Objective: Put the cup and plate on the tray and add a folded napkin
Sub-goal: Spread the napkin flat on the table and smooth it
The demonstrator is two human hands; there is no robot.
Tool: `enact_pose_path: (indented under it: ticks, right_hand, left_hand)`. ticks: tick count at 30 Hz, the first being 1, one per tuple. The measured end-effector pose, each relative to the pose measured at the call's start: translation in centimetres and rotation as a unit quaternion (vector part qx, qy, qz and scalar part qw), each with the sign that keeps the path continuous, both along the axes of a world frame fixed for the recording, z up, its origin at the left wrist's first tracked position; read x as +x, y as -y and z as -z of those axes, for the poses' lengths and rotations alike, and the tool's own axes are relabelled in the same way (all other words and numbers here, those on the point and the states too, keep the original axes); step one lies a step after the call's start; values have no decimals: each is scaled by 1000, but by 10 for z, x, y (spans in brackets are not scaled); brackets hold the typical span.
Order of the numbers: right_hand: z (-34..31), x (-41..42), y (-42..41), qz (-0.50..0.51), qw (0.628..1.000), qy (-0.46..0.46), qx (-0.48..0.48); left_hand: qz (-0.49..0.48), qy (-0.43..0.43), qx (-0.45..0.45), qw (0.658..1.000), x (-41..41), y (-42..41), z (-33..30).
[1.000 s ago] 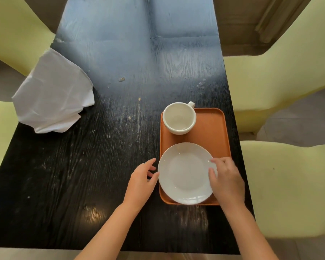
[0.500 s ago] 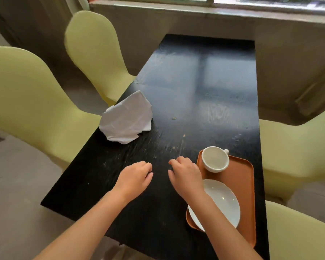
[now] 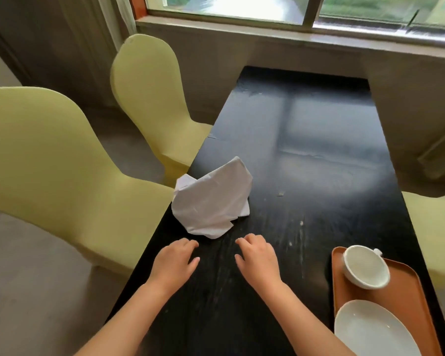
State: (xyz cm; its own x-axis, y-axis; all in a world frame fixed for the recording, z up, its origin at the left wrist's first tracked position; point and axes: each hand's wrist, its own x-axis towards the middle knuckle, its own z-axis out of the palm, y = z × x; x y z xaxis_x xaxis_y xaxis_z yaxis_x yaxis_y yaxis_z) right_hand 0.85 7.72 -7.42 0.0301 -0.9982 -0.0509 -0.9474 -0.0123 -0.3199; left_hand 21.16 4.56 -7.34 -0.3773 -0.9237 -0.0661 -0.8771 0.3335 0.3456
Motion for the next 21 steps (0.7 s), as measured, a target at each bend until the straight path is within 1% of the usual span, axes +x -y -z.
enact_pose_path:
  ticks: [5, 13, 17, 21]
  right_hand:
    - [38, 31, 50, 20, 999, -6, 39]
    - [97, 48, 103, -4, 999, -18, 46]
    - [113, 51, 112, 10, 999, -10, 36]
    - [115, 51, 116, 14, 1000, 3, 12]
  left_hand:
    - [20, -10, 32, 999, 24, 51, 37]
    - [70, -10, 44, 997, 6, 106, 100]
    - [53, -10, 24, 998, 3, 117, 121]
    - [13, -65, 8, 998, -1, 120, 124]
